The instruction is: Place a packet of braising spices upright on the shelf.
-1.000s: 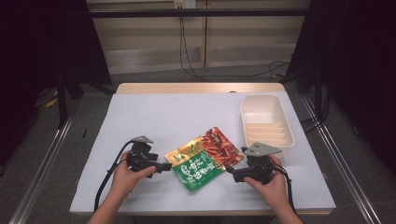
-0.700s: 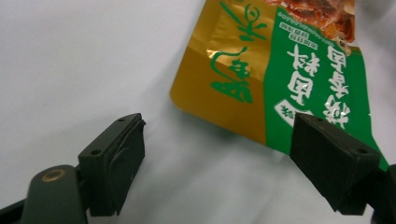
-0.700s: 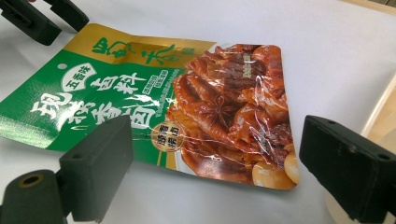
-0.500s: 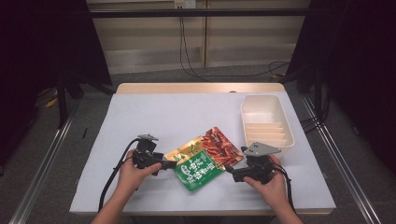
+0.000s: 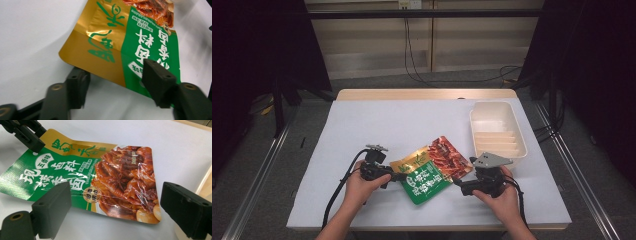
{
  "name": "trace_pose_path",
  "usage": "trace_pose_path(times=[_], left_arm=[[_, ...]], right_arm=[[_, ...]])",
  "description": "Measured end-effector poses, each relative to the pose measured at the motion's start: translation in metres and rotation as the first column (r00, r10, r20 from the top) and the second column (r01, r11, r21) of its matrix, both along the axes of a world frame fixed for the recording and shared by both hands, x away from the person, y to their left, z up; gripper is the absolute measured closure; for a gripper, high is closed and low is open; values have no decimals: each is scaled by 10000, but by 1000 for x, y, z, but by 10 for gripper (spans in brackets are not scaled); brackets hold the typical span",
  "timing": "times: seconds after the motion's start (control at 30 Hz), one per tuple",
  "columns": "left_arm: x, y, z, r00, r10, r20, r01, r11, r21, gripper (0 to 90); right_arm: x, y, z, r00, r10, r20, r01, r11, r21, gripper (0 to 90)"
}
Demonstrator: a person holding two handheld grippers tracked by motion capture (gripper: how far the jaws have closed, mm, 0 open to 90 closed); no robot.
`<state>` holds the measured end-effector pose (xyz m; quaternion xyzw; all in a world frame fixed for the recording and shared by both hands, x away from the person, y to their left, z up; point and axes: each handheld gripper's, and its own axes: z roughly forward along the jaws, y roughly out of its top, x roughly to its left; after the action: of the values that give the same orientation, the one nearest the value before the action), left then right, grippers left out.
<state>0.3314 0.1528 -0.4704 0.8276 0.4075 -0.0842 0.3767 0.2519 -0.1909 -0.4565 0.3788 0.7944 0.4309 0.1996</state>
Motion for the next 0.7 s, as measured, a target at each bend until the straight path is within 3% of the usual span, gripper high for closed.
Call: trace_pose_path(times=[0.13, 0.33, 0.6, 0.7], left_arm=[[1, -1, 0, 10000, 16, -92, -16, 10000, -40, 490], [2, -4, 0, 9989, 67, -458, -89, 9987, -494, 627], [4, -3, 0, 9990, 51, -450, -67, 9994, -346, 739], [5, -3, 2, 9981, -51, -620, 20, 9987, -506, 810]], right_arm=[[0, 0, 0, 10000, 40, 2, -40, 10000, 28, 98], [0, 1, 0, 10000, 59, 22, -59, 10000, 44, 98], [0, 2, 0, 10000, 93, 37, -93, 9999, 76, 98], [0, 3, 0, 9999, 107, 6, -107, 9999, 64, 97]])
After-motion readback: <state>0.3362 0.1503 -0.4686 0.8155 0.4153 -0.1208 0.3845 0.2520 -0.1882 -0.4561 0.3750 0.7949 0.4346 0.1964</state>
